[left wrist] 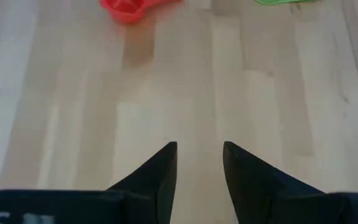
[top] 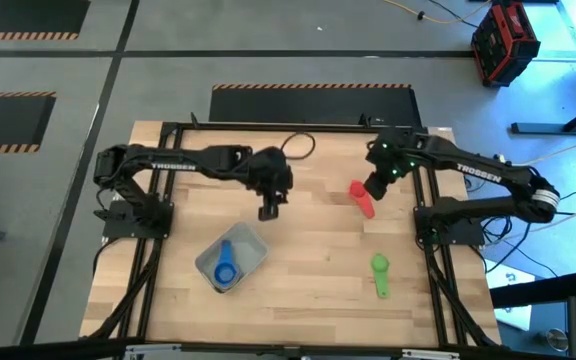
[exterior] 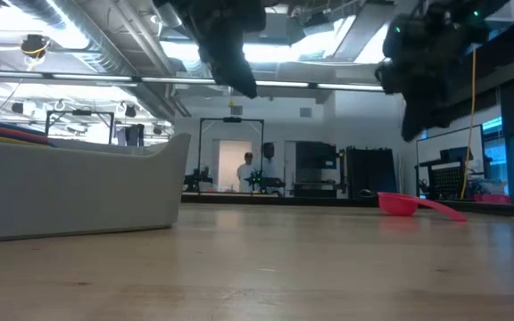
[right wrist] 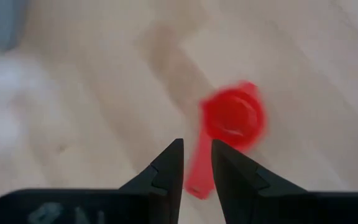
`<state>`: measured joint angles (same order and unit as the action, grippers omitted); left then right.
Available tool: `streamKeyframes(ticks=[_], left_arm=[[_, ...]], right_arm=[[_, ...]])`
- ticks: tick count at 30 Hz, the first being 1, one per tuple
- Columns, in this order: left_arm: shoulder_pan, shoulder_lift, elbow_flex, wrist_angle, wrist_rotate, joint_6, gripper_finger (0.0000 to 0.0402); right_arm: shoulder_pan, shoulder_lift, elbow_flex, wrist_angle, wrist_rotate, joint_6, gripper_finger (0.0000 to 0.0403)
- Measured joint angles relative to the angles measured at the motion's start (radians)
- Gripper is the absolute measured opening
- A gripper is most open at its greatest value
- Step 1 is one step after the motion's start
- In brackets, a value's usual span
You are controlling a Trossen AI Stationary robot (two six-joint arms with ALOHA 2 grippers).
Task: Nest measuring cups in basket
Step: Stack the red measuring cup on the blue measuring cup in the gray bin
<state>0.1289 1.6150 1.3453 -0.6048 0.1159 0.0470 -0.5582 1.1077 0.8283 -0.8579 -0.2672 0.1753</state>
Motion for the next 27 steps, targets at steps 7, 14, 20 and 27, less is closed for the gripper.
streamKeyframes(ticks=[7, 14, 20, 27], left_arm=[[0.062, 0.000, 0.000, 0.019, 0.062, 0.043, 0.0124], [0.057, 0.000, 0.000, 0.019, 0.067, 0.045, 0.0124], [0.051, 0.000, 0.000, 0.019, 0.079, 0.044, 0.0124], [0.051, 0.000, 0.000, 0.019, 0.089, 0.042, 0.0124]], right_arm=[[-0.092, -0.015, -0.093, 0.027, -0.003, 0.058, 0.0087], [-0.175, -0.015, -0.161, 0.027, -0.005, 0.081, 0.0087], [-0.212, -0.015, -0.255, 0.139, -0.105, 0.082, 0.0087], [-0.234, -0.015, -0.341, 0.270, -0.179, 0.085, 0.0087]])
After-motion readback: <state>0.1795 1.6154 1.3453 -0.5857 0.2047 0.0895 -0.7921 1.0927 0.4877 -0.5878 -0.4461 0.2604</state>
